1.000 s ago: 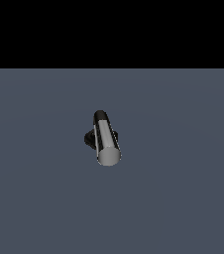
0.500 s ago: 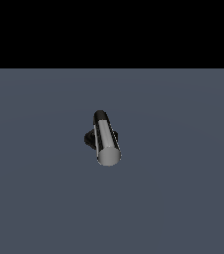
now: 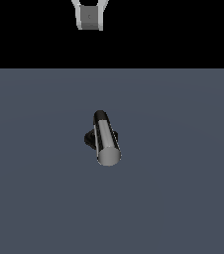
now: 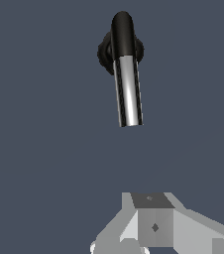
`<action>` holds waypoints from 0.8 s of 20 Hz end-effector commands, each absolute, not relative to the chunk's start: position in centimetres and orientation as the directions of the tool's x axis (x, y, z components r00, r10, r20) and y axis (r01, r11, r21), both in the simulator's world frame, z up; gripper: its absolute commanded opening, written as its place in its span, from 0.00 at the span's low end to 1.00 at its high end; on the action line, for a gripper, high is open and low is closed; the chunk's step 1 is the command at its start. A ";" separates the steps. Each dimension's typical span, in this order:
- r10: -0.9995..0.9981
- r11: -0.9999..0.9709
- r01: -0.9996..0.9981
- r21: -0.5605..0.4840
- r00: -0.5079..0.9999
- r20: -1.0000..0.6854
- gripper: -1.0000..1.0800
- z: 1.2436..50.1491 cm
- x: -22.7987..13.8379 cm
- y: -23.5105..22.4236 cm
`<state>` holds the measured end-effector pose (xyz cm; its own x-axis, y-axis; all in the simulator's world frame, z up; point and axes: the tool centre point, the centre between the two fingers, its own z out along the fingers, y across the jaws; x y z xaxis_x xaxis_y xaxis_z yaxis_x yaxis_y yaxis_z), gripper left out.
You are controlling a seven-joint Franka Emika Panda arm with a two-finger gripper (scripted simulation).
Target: Turn on the faucet by rotating a designated handle.
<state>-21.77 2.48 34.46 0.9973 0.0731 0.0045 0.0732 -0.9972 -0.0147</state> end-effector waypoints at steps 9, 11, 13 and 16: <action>0.138 -0.990 0.138 -0.010 0.990 0.004 0.00 26.3 -20.2 3.5; 0.150 -0.989 0.150 -0.009 0.989 0.003 0.00 24.8 -19.8 3.7; 0.162 -0.987 0.162 -0.008 0.987 0.003 0.00 23.3 -19.5 3.9; 0.179 -0.984 0.179 -0.007 0.984 0.003 0.00 21.1 -19.1 4.2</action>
